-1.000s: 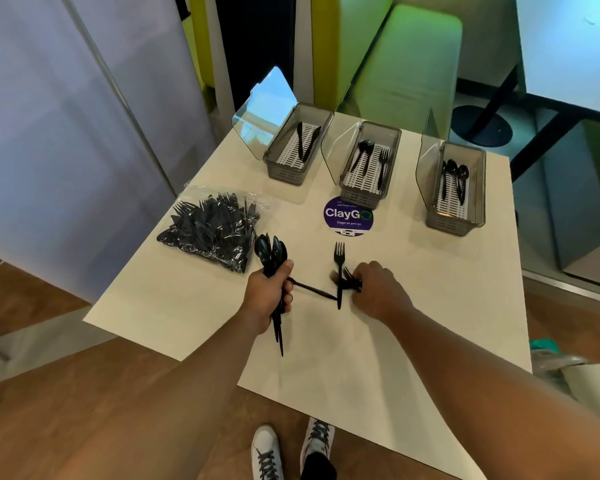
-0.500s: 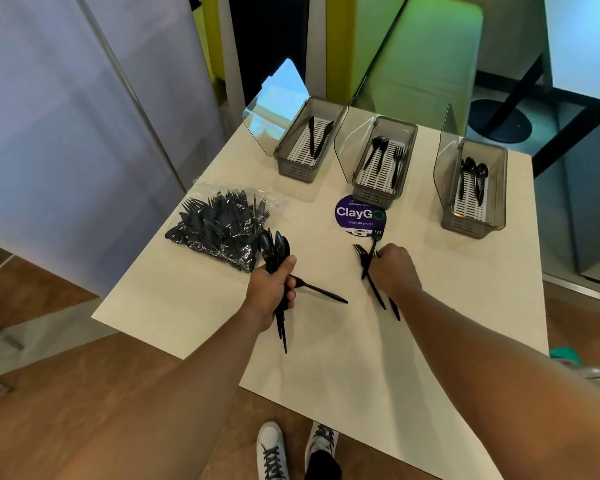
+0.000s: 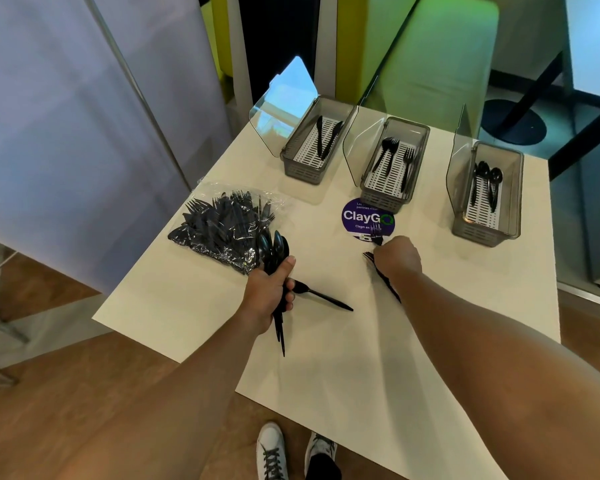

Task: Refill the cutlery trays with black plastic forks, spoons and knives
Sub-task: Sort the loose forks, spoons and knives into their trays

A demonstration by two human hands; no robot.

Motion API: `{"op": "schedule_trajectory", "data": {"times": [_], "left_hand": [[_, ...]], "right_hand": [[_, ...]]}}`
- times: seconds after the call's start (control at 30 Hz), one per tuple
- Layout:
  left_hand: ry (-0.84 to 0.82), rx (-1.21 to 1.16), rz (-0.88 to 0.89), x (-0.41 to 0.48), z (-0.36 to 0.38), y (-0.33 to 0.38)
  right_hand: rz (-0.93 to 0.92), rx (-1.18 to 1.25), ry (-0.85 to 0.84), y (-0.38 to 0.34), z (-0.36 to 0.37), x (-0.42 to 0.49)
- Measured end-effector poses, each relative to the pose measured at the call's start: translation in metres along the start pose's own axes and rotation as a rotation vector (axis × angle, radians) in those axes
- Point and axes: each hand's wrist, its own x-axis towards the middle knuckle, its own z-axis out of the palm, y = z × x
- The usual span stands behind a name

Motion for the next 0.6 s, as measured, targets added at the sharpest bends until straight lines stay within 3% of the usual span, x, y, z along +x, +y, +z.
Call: {"op": "schedule_trajectory", "data": {"times": [0.13,0.3,0.6], "left_hand": [[-0.001,0.001,0.003,0.0,0.0,0.002],[-0.012,-0.006,0.015,-0.002,0.007,0.007],[-0.085,-0.002,0.022,-0.007,0.02,0.009]], "right_hand": [[0.02,0.176,-0.047,-0.002,-0.012,0.005],[-0.06,0.207,-0.058,0.012,-0.028,-0.003],[-0.236,-0.156,-0.001,0.063,-0.033,-0.038]]}}
